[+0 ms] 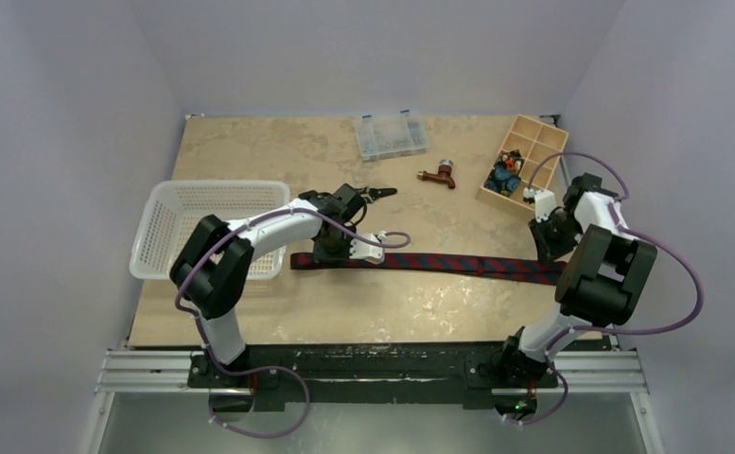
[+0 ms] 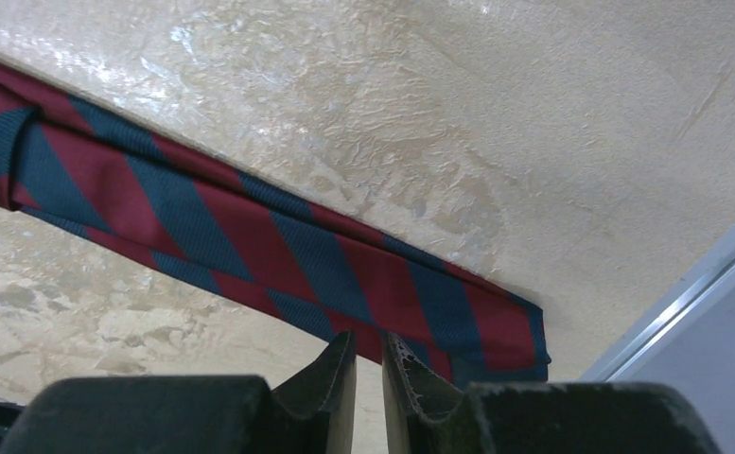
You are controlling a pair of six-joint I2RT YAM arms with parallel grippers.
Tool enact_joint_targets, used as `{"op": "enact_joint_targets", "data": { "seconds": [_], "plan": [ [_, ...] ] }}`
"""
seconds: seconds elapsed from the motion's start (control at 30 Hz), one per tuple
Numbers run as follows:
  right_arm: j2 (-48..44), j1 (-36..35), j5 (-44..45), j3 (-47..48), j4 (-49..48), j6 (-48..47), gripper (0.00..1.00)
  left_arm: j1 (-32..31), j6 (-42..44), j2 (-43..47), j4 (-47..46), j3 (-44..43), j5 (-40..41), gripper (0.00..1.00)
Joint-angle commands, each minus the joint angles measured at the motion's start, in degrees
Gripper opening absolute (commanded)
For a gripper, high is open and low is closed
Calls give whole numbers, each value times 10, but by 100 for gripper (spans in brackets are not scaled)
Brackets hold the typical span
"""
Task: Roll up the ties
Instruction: Flatten out the tie at the center of the board.
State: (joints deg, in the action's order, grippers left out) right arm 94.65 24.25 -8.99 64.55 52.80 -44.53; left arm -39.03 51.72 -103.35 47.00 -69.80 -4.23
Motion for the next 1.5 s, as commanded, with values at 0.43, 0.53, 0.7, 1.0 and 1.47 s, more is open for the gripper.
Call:
{"op": "enact_joint_targets", "data": {
  "seconds": [0.43, 0.53, 0.7, 1.0, 1.47],
  "plan": [
    [46, 31, 13, 22, -8, -6, 13, 106, 66, 86, 41, 67, 6, 0],
    [39, 31, -1, 21, 6, -11, 16, 106, 51, 86, 30, 69, -3, 4],
    [19, 29, -52, 36, 55, -10, 26, 106, 30, 69, 27, 53, -11, 23],
    [-16, -43, -98, 20, 53, 24, 43, 110, -21, 116, 24, 19, -88, 63],
    [54, -115, 65, -50, -103, -26, 45, 141, -187, 203, -34, -29, -182, 92]
  ]
}}
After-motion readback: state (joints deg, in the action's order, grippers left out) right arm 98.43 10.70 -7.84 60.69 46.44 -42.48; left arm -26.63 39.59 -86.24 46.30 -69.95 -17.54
